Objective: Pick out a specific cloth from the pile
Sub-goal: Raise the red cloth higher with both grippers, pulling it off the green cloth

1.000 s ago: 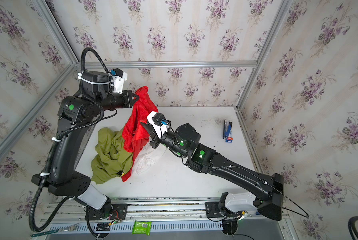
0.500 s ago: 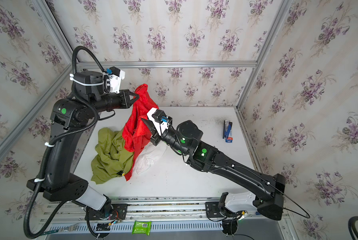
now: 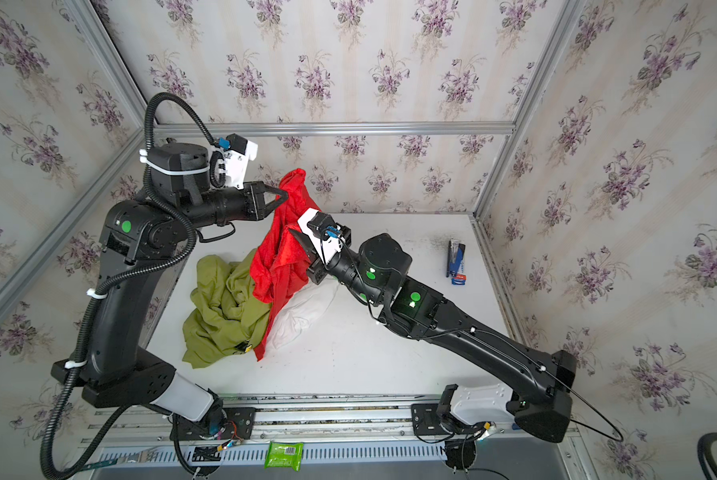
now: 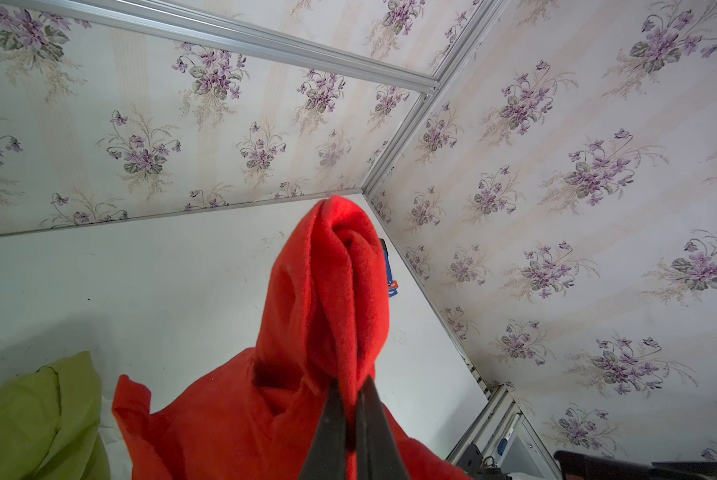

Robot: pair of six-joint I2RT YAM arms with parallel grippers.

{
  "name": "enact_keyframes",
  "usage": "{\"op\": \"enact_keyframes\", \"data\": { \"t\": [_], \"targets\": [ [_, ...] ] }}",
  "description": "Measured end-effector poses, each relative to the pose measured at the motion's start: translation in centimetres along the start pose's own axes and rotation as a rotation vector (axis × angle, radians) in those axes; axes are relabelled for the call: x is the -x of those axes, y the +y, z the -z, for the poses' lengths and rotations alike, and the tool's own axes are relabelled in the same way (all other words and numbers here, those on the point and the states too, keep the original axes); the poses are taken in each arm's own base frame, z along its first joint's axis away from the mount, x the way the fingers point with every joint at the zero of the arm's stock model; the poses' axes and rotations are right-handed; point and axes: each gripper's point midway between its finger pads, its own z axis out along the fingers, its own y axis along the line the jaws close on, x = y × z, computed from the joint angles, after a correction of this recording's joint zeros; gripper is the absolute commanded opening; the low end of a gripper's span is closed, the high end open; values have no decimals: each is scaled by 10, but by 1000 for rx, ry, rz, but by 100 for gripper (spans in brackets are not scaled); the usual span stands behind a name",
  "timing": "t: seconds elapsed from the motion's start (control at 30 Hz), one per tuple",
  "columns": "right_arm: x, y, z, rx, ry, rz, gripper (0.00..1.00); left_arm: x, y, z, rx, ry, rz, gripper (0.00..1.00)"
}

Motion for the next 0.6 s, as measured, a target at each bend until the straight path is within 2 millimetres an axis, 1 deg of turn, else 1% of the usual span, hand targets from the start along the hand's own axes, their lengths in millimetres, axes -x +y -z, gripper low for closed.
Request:
{"op": "enact_keyframes", "data": {
  "t": [0.13,0.27,0.43,0.6],
  "targets": [
    [-3,-10,2,-14,18,5,0,-2,-2,-1,-6,7,0,0],
    [-4,-23,4,-37,37,-1,0,-2,-9,-1,-30,4,2,0],
    [5,-35,8,-59,32,-6,0,2,-23,6,-76,-19,-4,0],
    [17,-38,10,-62,16,-4,0,4,-32,8,-121,-24,9,0]
  ]
}}
